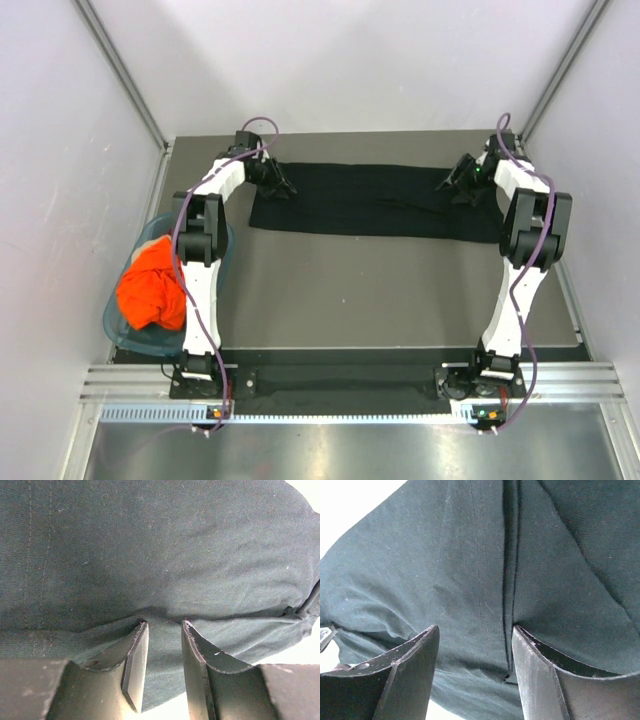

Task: Fold and stack the t-shirts
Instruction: Fold the tshirt

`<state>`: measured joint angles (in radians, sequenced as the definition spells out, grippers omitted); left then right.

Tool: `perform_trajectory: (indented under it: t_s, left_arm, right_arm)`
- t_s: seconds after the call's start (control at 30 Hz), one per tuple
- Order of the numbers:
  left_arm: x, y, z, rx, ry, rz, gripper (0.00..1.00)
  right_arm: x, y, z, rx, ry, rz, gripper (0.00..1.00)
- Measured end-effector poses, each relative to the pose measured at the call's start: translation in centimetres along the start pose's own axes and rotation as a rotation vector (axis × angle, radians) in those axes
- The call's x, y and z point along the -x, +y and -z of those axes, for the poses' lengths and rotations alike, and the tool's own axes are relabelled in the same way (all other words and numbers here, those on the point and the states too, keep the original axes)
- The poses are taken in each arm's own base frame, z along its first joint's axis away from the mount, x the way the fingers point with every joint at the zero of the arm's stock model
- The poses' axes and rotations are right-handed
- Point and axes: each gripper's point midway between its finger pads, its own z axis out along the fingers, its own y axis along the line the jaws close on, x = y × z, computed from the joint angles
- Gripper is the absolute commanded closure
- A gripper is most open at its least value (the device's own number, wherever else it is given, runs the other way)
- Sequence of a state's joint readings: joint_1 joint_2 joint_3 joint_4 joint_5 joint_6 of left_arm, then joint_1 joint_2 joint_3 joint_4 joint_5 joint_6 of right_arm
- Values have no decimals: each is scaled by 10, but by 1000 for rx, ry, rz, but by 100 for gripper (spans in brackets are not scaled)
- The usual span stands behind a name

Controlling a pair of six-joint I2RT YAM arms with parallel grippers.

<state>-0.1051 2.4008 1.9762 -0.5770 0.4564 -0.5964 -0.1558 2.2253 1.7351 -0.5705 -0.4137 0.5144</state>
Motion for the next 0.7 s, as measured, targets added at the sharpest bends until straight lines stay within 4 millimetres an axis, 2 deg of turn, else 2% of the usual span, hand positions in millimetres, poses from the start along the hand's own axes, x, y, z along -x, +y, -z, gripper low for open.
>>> perform_trajectory:
  t_s: [0.2,0.47,0.6,0.7]
  left_arm:
    - [1,2,3,17,-5,-19,61]
    - [3,9,19,85,-24,-61,61]
    - [3,8,26,94,-24,-68,61]
    - [2,7,30,97,-23,-74,61]
  right_arm:
    - [0,1,0,-1,-2,-1,44]
    - [-1,3,-3,16,-5,8,50]
    - [-1,19,-7,56,-15,22,51]
    - [-1,45,-10,118,-26,24,51]
